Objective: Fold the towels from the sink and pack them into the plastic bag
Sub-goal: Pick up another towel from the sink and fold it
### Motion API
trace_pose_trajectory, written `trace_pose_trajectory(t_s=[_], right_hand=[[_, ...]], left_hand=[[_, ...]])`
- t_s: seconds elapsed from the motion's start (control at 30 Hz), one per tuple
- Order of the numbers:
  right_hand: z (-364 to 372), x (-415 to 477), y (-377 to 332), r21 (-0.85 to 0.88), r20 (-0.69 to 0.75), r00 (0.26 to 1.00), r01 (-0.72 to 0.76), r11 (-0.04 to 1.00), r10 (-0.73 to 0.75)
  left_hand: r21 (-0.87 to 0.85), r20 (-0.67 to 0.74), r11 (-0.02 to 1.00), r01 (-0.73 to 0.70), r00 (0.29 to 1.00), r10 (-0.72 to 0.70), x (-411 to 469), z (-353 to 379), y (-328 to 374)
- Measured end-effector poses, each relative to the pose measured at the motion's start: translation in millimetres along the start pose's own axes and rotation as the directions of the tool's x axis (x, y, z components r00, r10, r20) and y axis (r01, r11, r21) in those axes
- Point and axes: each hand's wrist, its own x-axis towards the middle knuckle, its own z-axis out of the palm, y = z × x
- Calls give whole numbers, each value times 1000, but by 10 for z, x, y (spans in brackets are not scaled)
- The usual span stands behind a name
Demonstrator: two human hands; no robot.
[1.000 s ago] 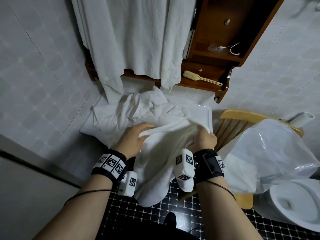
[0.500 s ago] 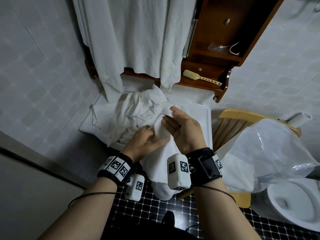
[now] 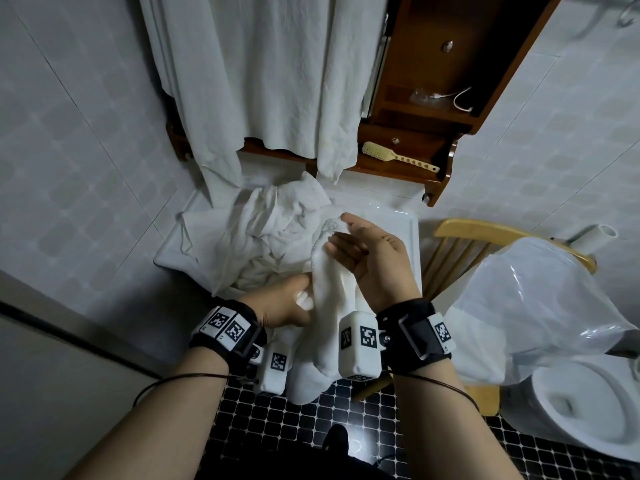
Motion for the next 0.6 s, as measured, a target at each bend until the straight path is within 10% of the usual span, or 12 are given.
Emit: trace_pose_trajectory(t_s=[0.3, 0.43, 0.5, 0.6], right_hand=[[-178, 111, -74, 134, -189, 966, 206, 969, -179], [-407, 236, -23, -272, -401, 876, 166, 948, -268], [-550, 289, 10, -744, -350, 857, -8, 668, -379], [-564, 274, 85, -981, -192, 980, -191, 22, -43]], left_hand=[[-292, -134, 946, 141, 973, -187, -27, -99, -317], [-142, -351, 984, 109, 924, -153, -63, -201, -379], [-105, -398, 992, 62, 912, -99, -119, -331, -279], [-49, -316, 999, -24, 949, 7, -180, -530, -70]])
